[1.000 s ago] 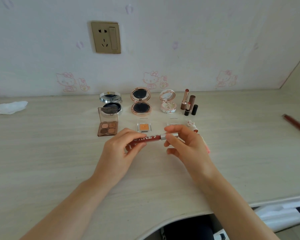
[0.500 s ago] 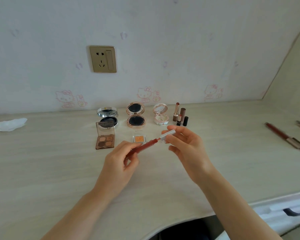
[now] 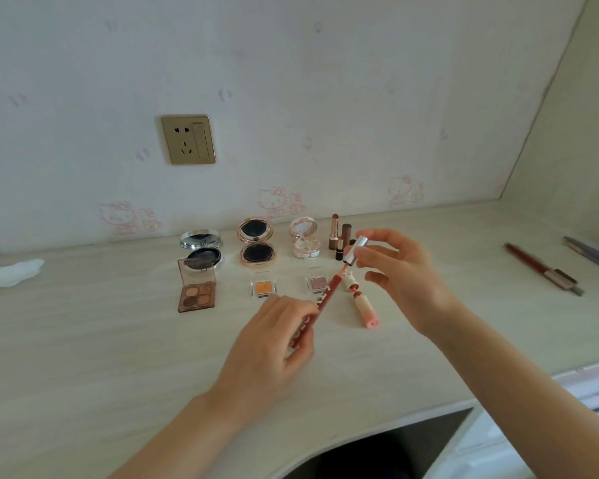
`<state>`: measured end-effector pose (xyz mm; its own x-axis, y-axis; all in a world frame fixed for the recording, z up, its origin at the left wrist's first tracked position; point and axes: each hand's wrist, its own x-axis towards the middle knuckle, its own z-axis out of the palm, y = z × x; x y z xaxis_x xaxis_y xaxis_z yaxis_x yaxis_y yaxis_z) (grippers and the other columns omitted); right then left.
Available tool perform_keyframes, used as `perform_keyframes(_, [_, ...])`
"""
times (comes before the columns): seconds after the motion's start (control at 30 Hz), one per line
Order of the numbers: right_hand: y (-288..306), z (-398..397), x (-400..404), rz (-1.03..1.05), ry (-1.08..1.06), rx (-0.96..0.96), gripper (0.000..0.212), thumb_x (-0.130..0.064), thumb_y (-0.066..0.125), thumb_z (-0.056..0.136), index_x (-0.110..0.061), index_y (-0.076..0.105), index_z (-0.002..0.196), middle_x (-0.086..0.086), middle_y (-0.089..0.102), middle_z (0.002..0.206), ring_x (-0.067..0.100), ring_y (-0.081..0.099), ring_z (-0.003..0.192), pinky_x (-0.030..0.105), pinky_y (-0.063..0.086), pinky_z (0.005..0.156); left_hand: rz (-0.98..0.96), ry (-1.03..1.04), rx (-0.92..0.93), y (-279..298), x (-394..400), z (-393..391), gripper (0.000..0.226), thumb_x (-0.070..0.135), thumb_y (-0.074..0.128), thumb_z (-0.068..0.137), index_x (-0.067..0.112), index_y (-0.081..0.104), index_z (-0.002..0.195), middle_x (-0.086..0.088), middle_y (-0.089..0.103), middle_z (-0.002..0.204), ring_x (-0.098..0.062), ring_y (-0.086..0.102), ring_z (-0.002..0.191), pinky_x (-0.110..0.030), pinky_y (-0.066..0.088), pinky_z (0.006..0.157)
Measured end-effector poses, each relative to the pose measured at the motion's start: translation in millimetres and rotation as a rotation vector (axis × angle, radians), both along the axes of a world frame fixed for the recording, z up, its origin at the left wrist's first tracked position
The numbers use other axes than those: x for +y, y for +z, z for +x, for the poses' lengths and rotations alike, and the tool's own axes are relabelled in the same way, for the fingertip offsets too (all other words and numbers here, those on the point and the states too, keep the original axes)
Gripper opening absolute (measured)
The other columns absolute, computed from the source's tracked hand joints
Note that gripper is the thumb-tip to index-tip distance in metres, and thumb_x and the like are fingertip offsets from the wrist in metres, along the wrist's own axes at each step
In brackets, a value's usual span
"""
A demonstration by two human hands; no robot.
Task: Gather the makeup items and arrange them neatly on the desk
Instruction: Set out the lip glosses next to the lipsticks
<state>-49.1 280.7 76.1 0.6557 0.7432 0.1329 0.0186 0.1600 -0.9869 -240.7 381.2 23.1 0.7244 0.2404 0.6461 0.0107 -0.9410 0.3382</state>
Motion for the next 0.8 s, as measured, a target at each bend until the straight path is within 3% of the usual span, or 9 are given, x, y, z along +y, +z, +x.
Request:
perform_keyframes(0.1, [7.2,16.0,-4.7,-0.036,-0.006,-0.039,0.021,-0.012,0.07,0.083,-0.019,0.068,0.103,0.006,0.074,0.094,0.011,0.064,0.077,0.027,0.049,0.069,0.134,-0.027,0.012,1.7,-10.6,19.8,0.017,0.014,0.056,0.088,0.017,0.058,0.105,0.006,0.056,0.095,-0.017,0.048,0.087,-0.025,0.042,0.076])
perform_keyframes(0.23, [12.4,44.8,-10.0,-0.1,-0.035,-0.033,0.021,-0.014,0.069,0.084,-0.019,0.068,0.104,0.005,0.074,0.097,0.013,0.065,0.081,0.027,0.047,0.069,0.119,-0.009,0.059,0.8,-32.0,49.0,0.021,0.025,0.058,0.088,0.024,0.061,0.109,0.005,0.058,0.101,-0.019,0.047,0.098,-0.029,0.043,0.085])
perform_keyframes(0.33, [5.9,65.7,-12.3,-0.149,-0.065,0.025,0.018,-0.013,0.066,0.085,-0.019,0.069,0.102,0.002,0.075,0.094,0.014,0.063,0.08,0.028,0.045,0.069,0.12,-0.009,0.187,-1.8,-47.0,71.8,0.035,0.041,0.056,0.086,0.024,0.061,0.116,0.004,0.056,0.108,-0.021,0.044,0.106,-0.036,0.042,0.089])
perform_keyframes(0.43, [-2.2,83.7,-14.1,-0.227,-0.081,0.054,0.016,-0.013,0.065,0.086,-0.018,0.069,0.1,0.002,0.075,0.091,0.017,0.063,0.082,0.028,0.044,0.067,0.215,-0.027,0.275,-6.9,-55.7,90.9,0.048,0.05,0.057,0.082,0.026,0.055,0.123,0.005,0.054,0.112,-0.021,0.04,0.11,-0.035,0.038,0.093])
perform_keyframes(0.57, [-6.9,98.5,-9.7,-0.37,-0.067,-0.024,0.014,-0.014,0.066,0.085,-0.019,0.07,0.097,0.001,0.075,0.088,0.015,0.063,0.081,0.026,0.044,0.064,0.36,-0.007,0.26,-12.6,-55.5,103.6,0.047,0.051,0.055,0.081,0.026,0.058,0.121,0.006,0.058,0.104,-0.021,0.047,0.105,-0.035,0.042,0.088])
perform_keyframes(0.8, [-10.8,101.8,17.8,-0.496,-0.028,-0.149,0.013,-0.016,0.068,0.082,-0.018,0.07,0.094,0.0,0.075,0.084,0.009,0.062,0.072,0.024,0.044,0.064,0.386,0.066,0.258,-20.4,-51.2,108.6,0.045,0.055,0.05,0.081,0.028,0.061,0.115,0.008,0.062,0.101,-0.02,0.052,0.102,-0.036,0.04,0.09])
